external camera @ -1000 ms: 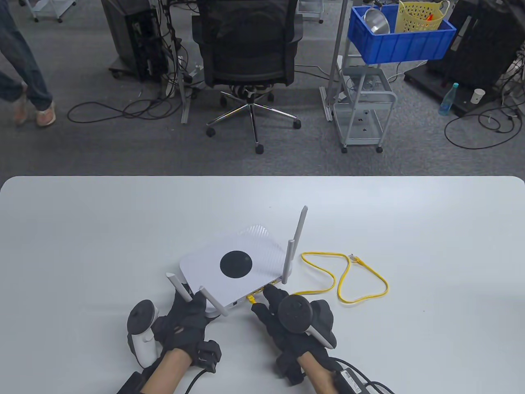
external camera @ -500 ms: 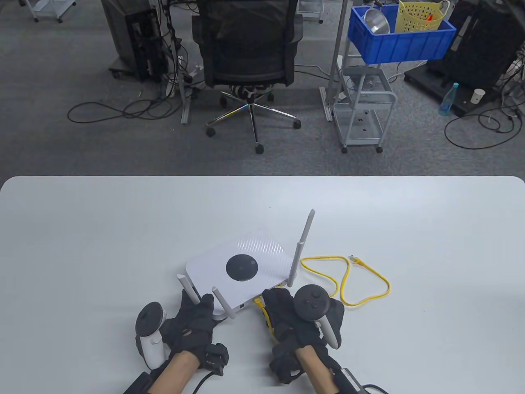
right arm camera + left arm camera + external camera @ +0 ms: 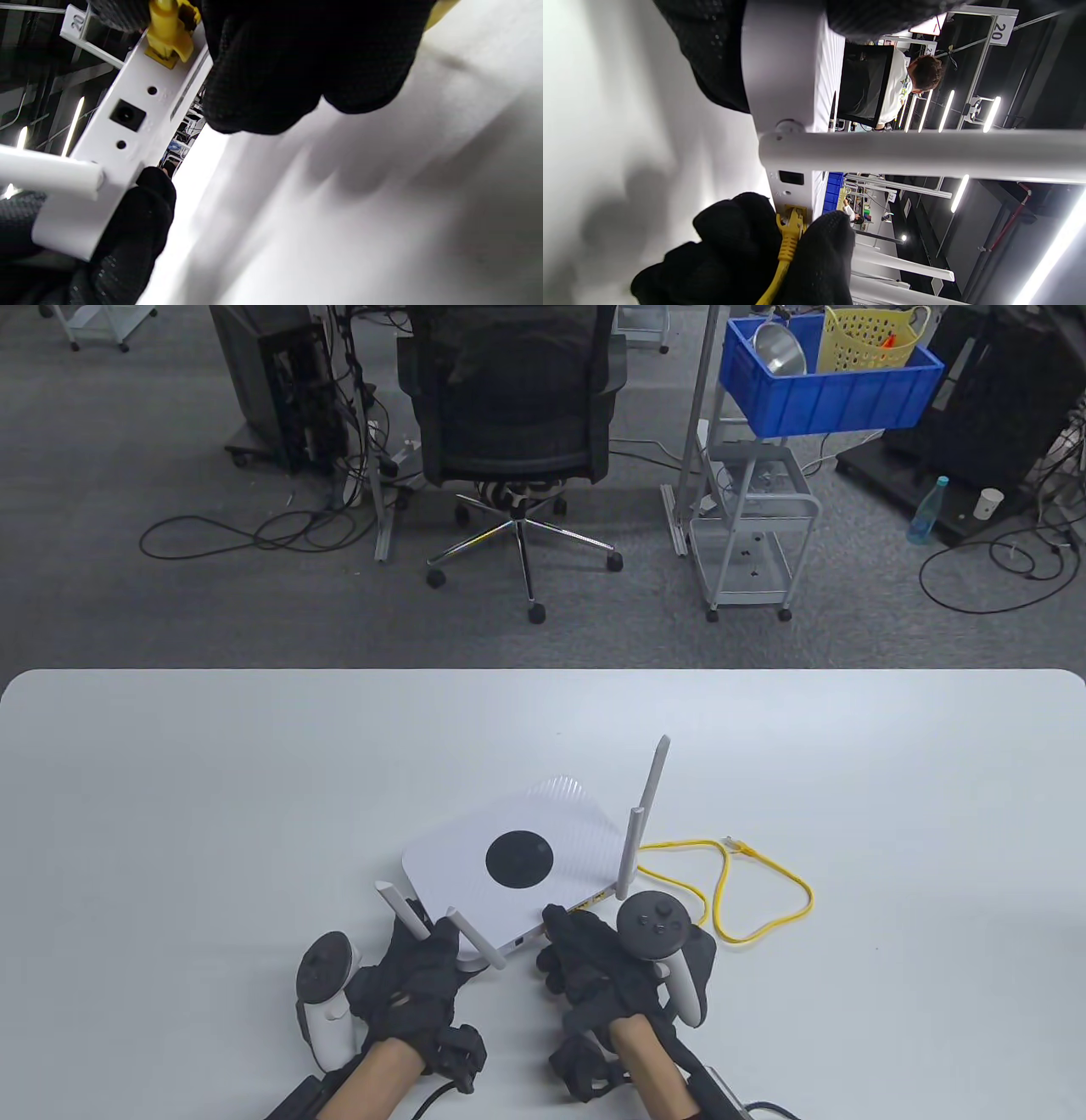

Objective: Remove ethernet cable from router with right hand

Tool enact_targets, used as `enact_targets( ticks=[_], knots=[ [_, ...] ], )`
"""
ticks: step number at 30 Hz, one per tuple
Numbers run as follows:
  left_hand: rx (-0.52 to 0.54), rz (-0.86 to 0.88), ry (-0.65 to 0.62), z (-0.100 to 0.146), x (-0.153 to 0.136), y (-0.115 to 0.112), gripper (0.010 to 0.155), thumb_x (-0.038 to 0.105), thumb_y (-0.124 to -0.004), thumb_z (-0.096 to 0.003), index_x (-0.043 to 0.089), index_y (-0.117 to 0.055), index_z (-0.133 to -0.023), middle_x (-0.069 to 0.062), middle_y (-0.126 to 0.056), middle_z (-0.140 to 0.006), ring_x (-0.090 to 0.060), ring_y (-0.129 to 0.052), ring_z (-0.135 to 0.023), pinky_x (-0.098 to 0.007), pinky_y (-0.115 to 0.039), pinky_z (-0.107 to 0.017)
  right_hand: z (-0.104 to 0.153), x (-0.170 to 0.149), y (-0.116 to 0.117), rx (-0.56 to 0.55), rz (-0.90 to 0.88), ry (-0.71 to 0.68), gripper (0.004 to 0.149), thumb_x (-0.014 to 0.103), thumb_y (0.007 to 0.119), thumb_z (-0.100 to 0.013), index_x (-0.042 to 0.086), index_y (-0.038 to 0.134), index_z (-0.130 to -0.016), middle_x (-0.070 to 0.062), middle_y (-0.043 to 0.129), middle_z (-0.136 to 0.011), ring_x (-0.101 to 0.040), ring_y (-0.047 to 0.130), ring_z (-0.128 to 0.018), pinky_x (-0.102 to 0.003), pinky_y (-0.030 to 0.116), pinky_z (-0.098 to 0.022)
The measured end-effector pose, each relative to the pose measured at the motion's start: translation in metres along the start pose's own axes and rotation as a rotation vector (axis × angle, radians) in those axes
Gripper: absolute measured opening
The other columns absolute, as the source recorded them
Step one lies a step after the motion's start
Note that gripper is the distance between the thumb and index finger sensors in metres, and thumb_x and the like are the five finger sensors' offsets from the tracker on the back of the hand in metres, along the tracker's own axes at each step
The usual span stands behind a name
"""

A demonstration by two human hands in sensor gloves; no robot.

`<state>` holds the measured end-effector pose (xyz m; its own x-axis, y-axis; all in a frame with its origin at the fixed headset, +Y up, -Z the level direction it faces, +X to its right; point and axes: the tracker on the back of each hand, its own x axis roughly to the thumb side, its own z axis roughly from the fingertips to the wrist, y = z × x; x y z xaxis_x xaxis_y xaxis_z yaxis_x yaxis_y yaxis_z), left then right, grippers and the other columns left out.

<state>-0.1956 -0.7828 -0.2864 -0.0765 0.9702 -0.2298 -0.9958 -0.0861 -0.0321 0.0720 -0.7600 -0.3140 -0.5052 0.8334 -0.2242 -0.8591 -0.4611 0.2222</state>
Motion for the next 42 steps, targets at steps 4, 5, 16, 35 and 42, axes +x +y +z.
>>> enact_targets(
  ticks=[4,5,16,35,42],
  knots=[
    [-0.001,-0.017,-0.015,0.000,0.000,0.000,0.080,0.029,-0.067,-0.0609,0.000,-0.006,-0.103,-0.032,-0.041,-0.107,-0.034,-0.084,-0.093,-0.039,-0.088,-0.067,-0.003,-0.007,0.000,0.062,-0.134,0.044,0.055,0.051,0.063,-0.058,0.010,0.071,-0.092,-0.001,0.094,-0.069,-0.010,0.098,-0.043,-0.043,0.084,-0.053],
    [0.000,-0.019,-0.018,0.000,0.000,0.000,0.080,0.029,-0.068,-0.0608,0.000,-0.006,-0.103,-0.032,-0.041,-0.107,-0.034,-0.084,-0.093,-0.039,-0.088,-0.067,-0.004,-0.008,0.001,0.090,-0.153,0.049,0.055,0.052,0.064,-0.058,0.010,0.071,-0.093,-0.001,0.094,-0.069,-0.010,0.097,-0.043,-0.043,0.084,-0.053],
    [-0.008,-0.023,-0.014,-0.004,0.001,0.003,0.079,0.028,-0.067,-0.0602,0.000,-0.008,-0.103,-0.032,-0.042,-0.107,-0.034,-0.085,-0.092,-0.039,-0.088,-0.065,-0.004,-0.006,-0.001,0.095,-0.153,0.015,0.044,0.047,0.070,-0.057,0.012,0.077,-0.083,0.003,0.092,-0.053,-0.005,0.093,-0.031,-0.040,0.085,-0.051],
    [0.331,0.190,0.005,-0.010,0.006,0.108,0.078,0.029,-0.068,-0.0622,0.004,-0.009,-0.106,-0.030,-0.041,-0.110,-0.035,-0.084,-0.095,-0.040,-0.087,-0.068,0.000,-0.004,-0.017,0.122,-0.257,-0.138,0.053,0.046,0.067,-0.057,0.004,0.073,-0.088,-0.002,0.090,-0.057,-0.011,0.091,-0.035,-0.046,0.081,-0.054],
    [0.441,0.215,0.044,-0.005,-0.002,0.132,0.080,0.030,-0.068,-0.0635,0.006,-0.004,-0.105,-0.028,-0.033,-0.113,-0.034,-0.079,-0.100,-0.040,-0.085,-0.072,-0.002,-0.008,-0.021,0.093,-0.245,-0.138,0.053,0.046,0.066,-0.057,0.004,0.073,-0.089,-0.003,0.091,-0.058,-0.012,0.092,-0.036,-0.047,0.080,-0.056]
  ],
)
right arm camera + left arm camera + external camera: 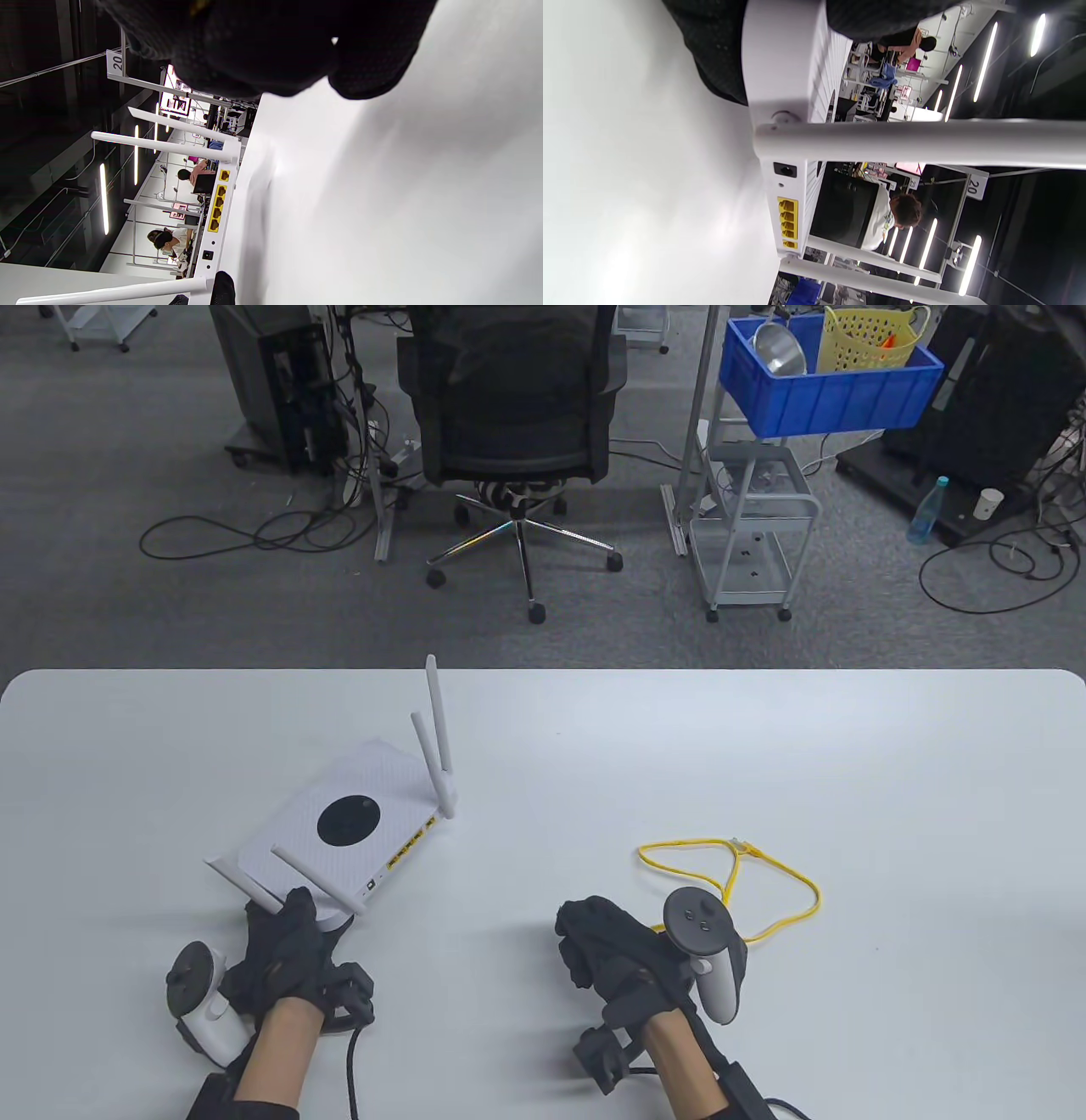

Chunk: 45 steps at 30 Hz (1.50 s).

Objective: Remove ethernet cable from router with right hand

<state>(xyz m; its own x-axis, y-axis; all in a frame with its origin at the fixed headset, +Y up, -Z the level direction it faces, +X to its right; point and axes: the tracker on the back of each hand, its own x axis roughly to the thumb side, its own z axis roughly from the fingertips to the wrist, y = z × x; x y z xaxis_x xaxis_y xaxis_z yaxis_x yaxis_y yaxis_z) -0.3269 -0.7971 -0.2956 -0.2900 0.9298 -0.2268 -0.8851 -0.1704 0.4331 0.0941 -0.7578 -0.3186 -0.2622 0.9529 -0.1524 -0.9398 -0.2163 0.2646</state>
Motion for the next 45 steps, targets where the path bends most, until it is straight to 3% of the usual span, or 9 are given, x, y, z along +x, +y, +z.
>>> enact_targets(
  ticks=[18,26,30,33,35,39,45],
  knots=[
    [0.020,-0.076,0.024,-0.001,-0.003,0.001,0.083,0.028,-0.066,-0.0645,0.005,0.005,-0.101,-0.029,-0.024,-0.113,-0.037,-0.070,-0.105,-0.042,-0.080,-0.076,-0.001,0.000,0.004,-0.006,0.088,-0.007,0.054,0.046,0.065,-0.057,0.003,0.073,-0.090,-0.004,0.091,-0.060,-0.014,0.093,-0.038,-0.050,0.078,-0.058],
    [0.044,-0.410,-0.003,0.003,0.011,-0.009,0.073,0.032,-0.059,-0.0657,0.026,0.004,-0.104,-0.040,-0.005,-0.108,-0.043,-0.056,-0.107,-0.040,-0.073,-0.078,-0.001,0.000,0.006,0.002,0.121,-0.007,0.054,0.045,0.065,-0.058,0.003,0.073,-0.090,-0.005,0.091,-0.061,-0.015,0.093,-0.039,-0.051,0.077,-0.058],
    [0.091,-0.648,-0.006,0.005,0.019,-0.012,0.069,0.038,-0.056,-0.0660,0.032,-0.002,-0.107,-0.040,0.010,-0.105,-0.052,-0.030,-0.108,-0.050,-0.056,-0.082,-0.002,0.000,0.006,0.006,0.143,-0.009,0.054,0.045,0.064,-0.058,0.003,0.073,-0.091,-0.005,0.091,-0.062,-0.015,0.093,-0.039,-0.051,0.077,-0.058],
    [0.098,-0.827,-0.004,0.006,0.024,-0.019,0.064,0.040,-0.057,-0.0655,0.027,-0.017,-0.114,-0.033,0.019,-0.105,-0.056,-0.004,-0.104,-0.062,-0.033,-0.080,-0.002,0.001,0.007,0.008,0.153,-0.012,0.054,0.045,0.064,-0.058,0.003,0.073,-0.091,-0.005,0.091,-0.062,-0.015,0.093,-0.039,-0.051,0.077,-0.058],
    [0.107,-0.952,0.002,0.007,0.026,-0.023,0.063,0.043,-0.057,-0.0650,0.025,-0.023,-0.115,-0.028,0.023,-0.105,-0.054,0.009,-0.100,-0.064,-0.021,-0.077,-0.002,0.001,0.007,0.009,0.155,-0.013,0.055,0.045,0.065,-0.058,0.003,0.072,-0.091,-0.005,0.091,-0.062,-0.015,0.093,-0.039,-0.051,0.077,-0.058],
    [0.086,-1.105,0.021,0.005,0.023,-0.031,0.064,0.048,-0.058,-0.0634,0.023,-0.030,-0.116,-0.023,0.021,-0.109,-0.051,0.016,-0.097,-0.065,-0.012,-0.074,-0.002,0.001,0.007,0.005,0.160,-0.017,0.055,0.045,0.065,-0.057,0.003,0.073,-0.091,-0.005,0.091,-0.062,-0.015,0.093,-0.039,-0.052,0.077,-0.058],
    [0.033,-1.312,0.088,0.001,0.012,-0.042,0.067,0.056,-0.055,-0.0591,0.028,-0.032,-0.115,-0.023,0.015,-0.112,-0.051,0.014,-0.098,-0.066,-0.012,-0.072,-0.002,0.001,0.007,0.005,0.167,-0.019,0.054,0.045,0.065,-0.057,0.003,0.073,-0.091,-0.005,0.091,-0.062,-0.015,0.093,-0.040,-0.052,0.077,-0.059]
  ],
)
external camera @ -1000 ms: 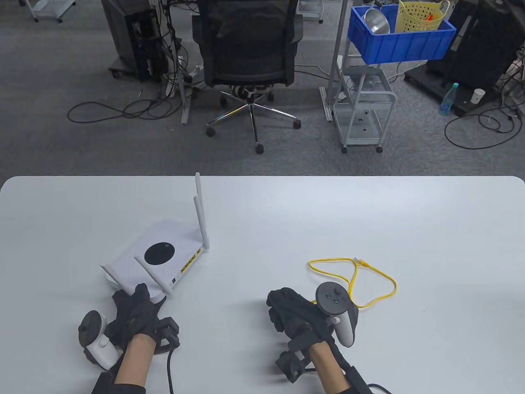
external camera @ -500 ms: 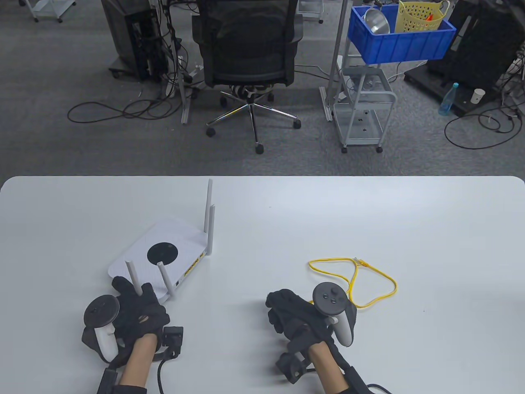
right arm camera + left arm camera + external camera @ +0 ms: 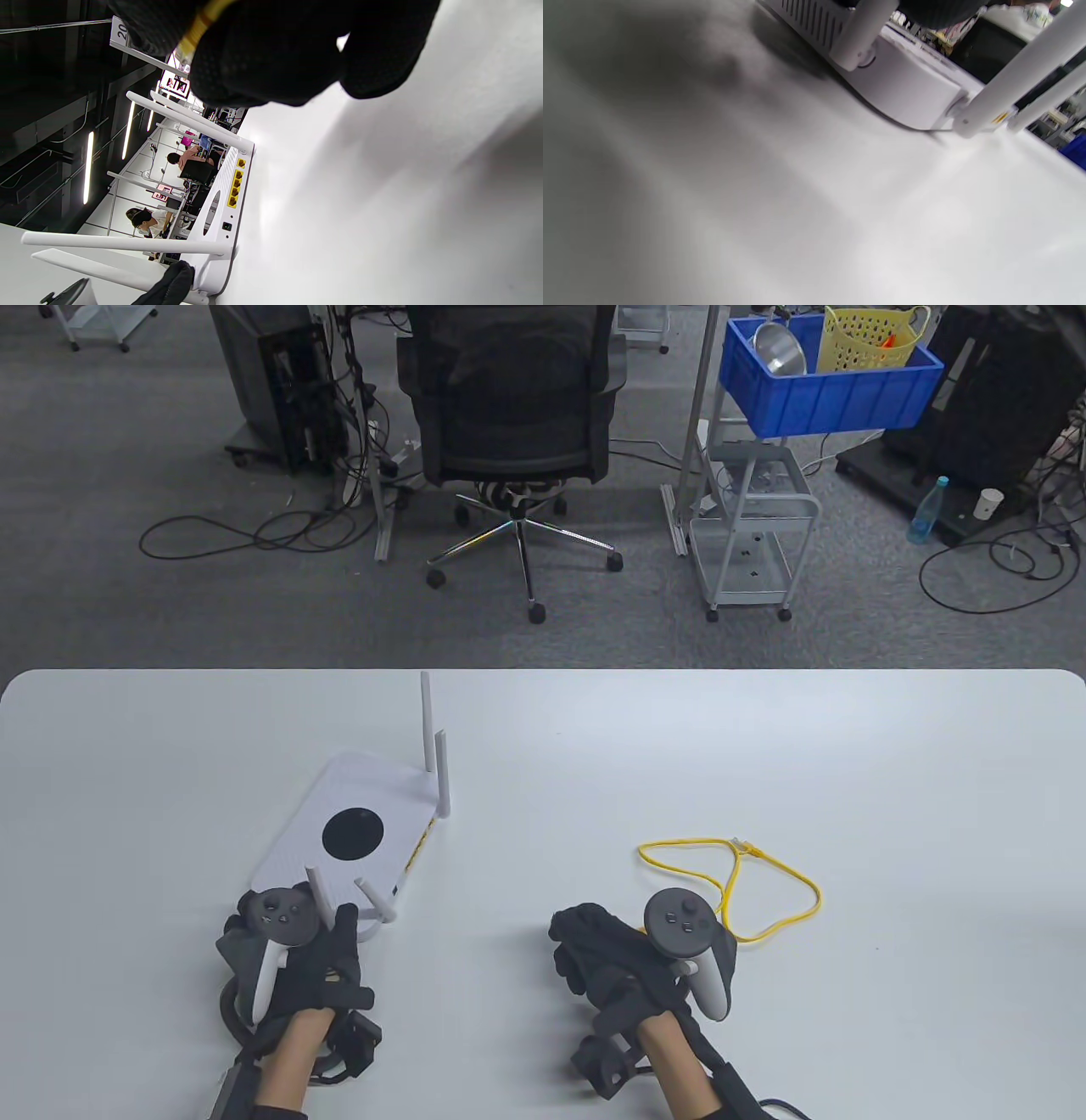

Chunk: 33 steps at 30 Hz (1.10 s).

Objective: Remove ethernet cable from router with right hand

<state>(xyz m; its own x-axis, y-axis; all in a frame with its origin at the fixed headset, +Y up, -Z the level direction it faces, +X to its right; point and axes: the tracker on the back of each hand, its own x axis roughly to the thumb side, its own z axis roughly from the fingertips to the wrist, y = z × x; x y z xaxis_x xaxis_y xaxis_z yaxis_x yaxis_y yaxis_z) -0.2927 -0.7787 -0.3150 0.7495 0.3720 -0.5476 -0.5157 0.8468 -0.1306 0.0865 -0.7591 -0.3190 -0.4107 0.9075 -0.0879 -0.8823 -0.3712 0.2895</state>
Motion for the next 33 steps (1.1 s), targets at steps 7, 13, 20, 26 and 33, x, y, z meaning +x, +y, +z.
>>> enact_targets(
  ticks=[7,13,20,26,33],
  knots=[
    [-0.020,0.043,-0.001,-0.002,-0.002,0.000,0.069,0.057,-0.057,-0.0579,0.029,-0.030,-0.115,-0.023,0.010,-0.115,-0.051,0.009,-0.102,-0.066,-0.013,-0.074,0.000,0.000,-0.001,-0.006,0.007,-0.001,0.055,0.043,0.066,-0.057,0.002,0.071,-0.093,-0.006,0.091,-0.065,-0.016,0.093,-0.042,-0.052,0.076,-0.059],
    [-0.100,0.051,-0.017,-0.004,-0.003,0.004,0.075,0.058,-0.060,-0.0557,0.029,-0.023,-0.115,-0.021,0.013,-0.115,-0.048,0.012,-0.103,-0.066,-0.007,-0.074,0.002,0.007,-0.003,-0.009,0.051,-0.046,0.056,0.036,0.069,-0.057,0.000,0.062,-0.099,-0.010,0.087,-0.075,-0.019,0.092,-0.051,-0.054,0.073,-0.061],
    [-0.138,0.008,-0.101,0.001,-0.002,0.024,0.085,0.059,-0.065,-0.0531,0.030,-0.012,-0.112,-0.008,0.018,-0.117,-0.036,0.021,-0.105,-0.062,0.008,-0.073,0.006,0.019,-0.003,-0.111,0.337,-0.121,0.055,0.030,0.070,-0.056,0.002,0.059,-0.102,-0.013,0.083,-0.082,-0.022,0.091,-0.059,-0.058,0.071,-0.062],
    [-0.085,-0.111,-0.201,0.018,0.001,0.038,0.088,0.061,-0.067,-0.0500,0.034,-0.008,-0.110,-0.002,0.018,-0.118,-0.031,0.023,-0.107,-0.059,0.012,-0.073,0.010,0.028,0.003,-0.275,0.833,-0.213,0.052,0.031,0.071,-0.055,0.009,0.065,-0.102,-0.016,0.078,-0.089,-0.026,0.089,-0.068,-0.064,0.065,-0.065],
    [-0.068,-0.097,-0.232,0.025,-0.009,0.038,0.091,0.064,-0.066,-0.0484,0.033,-0.005,-0.109,-0.002,0.019,-0.118,-0.030,0.022,-0.106,-0.060,0.013,-0.072,0.004,0.018,0.006,-0.309,1.057,-0.178,0.050,0.034,0.075,-0.053,0.016,0.071,-0.099,-0.021,0.069,-0.097,-0.037,0.077,-0.081,-0.072,0.051,-0.067]
  ],
)
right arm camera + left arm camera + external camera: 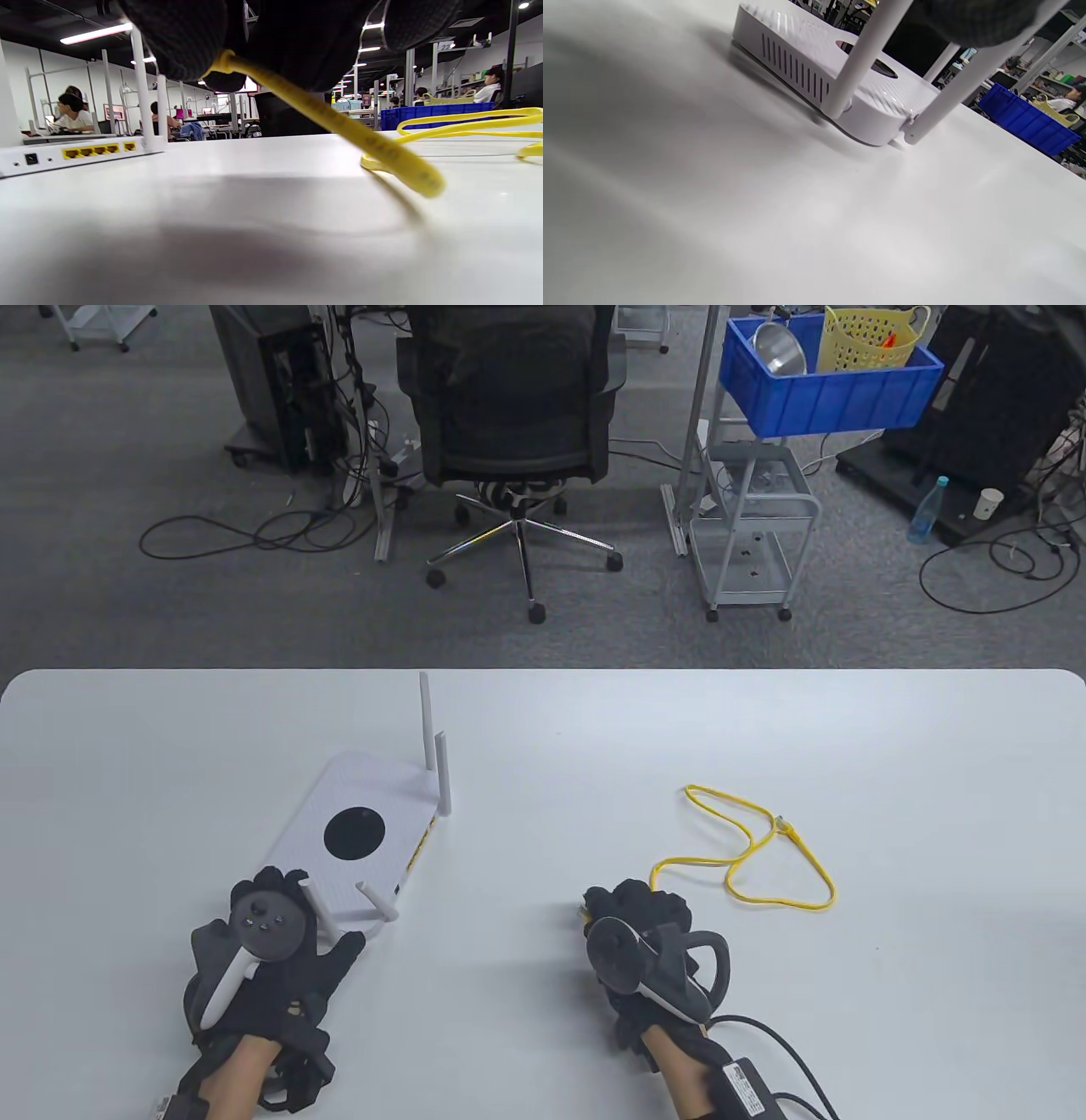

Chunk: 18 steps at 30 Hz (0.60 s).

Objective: Remove ethernet cable from router with right hand

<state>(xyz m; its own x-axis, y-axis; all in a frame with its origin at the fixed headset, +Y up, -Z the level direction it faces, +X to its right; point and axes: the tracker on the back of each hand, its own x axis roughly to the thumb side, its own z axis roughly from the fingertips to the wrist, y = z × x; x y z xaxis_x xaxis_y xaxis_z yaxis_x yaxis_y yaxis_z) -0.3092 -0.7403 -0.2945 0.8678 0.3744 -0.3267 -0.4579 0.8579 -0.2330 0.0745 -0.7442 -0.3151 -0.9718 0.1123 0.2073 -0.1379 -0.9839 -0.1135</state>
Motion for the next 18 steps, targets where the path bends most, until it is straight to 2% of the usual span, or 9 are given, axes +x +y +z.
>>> enact_targets(
  ticks=[6,13,18],
  knots=[
    [-0.005,-0.011,0.021,0.000,-0.002,-0.002,0.091,0.064,-0.066,-0.0481,0.033,-0.006,-0.109,-0.002,0.018,-0.118,-0.030,0.021,-0.107,-0.060,0.012,-0.072,-0.003,-0.009,0.009,0.052,0.036,0.025,0.049,0.034,0.078,-0.051,0.018,0.075,-0.098,-0.014,0.079,-0.088,-0.030,0.085,-0.074,-0.071,0.056,-0.066],
    [-0.011,-0.026,0.029,-0.001,-0.001,-0.004,0.090,0.064,-0.066,-0.0481,0.033,-0.006,-0.109,-0.002,0.017,-0.118,-0.030,0.021,-0.107,-0.060,0.012,-0.072,-0.005,-0.012,0.013,0.056,0.087,0.032,0.051,0.035,0.080,-0.050,0.012,0.075,-0.096,-0.011,0.086,-0.081,-0.026,0.091,-0.067,-0.068,0.061,-0.065],
    [-0.016,-0.012,0.034,-0.001,-0.002,-0.004,0.091,0.064,-0.065,-0.0480,0.033,-0.006,-0.109,-0.003,0.017,-0.118,-0.030,0.021,-0.107,-0.061,0.011,-0.072,-0.006,-0.012,0.016,0.066,0.117,0.032,0.051,0.037,0.081,-0.049,0.012,0.076,-0.093,-0.010,0.088,-0.079,-0.024,0.093,-0.065,-0.067,0.063,-0.065]
  ],
)
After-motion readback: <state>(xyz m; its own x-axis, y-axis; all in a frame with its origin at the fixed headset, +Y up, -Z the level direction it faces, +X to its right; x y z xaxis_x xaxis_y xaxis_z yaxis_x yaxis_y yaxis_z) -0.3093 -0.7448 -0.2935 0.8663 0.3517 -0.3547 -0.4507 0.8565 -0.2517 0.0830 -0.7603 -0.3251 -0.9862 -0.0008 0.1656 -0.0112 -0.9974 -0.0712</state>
